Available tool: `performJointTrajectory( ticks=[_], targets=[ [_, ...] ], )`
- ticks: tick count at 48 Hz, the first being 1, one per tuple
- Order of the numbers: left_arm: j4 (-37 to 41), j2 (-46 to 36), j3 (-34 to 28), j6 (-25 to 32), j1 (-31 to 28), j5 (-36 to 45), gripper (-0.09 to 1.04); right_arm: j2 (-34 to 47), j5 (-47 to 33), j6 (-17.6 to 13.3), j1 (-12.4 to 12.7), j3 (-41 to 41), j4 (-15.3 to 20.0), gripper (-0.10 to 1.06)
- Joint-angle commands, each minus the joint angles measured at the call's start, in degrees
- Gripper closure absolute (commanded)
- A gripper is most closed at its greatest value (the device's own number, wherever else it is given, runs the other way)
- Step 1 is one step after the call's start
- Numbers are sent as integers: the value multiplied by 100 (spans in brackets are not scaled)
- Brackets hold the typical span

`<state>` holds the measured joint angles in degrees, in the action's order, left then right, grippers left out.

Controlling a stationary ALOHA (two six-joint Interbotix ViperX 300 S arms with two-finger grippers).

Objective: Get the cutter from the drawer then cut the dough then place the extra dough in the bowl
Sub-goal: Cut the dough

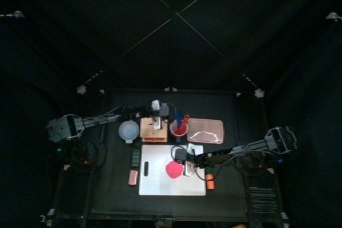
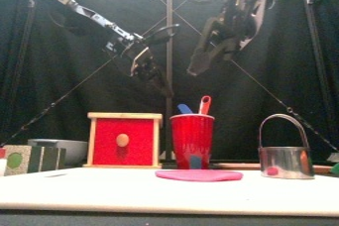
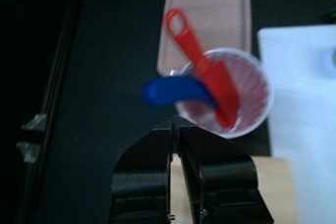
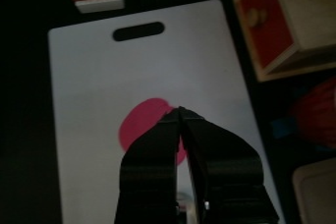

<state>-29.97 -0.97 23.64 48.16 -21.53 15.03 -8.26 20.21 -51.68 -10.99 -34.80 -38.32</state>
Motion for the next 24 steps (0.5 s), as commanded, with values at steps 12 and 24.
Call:
performJointTrajectory(
  ticks=[12, 24],
  targets=[
    [-817, -554, 1204, 26, 1626, -2856, 48, -1318, -211, 9, 0, -844, 527, 75],
    [-1521, -352, 2109, -334, 2681, -5203, 48, -1573, 281, 9, -88, -1107, 694, 67]
  ],
)
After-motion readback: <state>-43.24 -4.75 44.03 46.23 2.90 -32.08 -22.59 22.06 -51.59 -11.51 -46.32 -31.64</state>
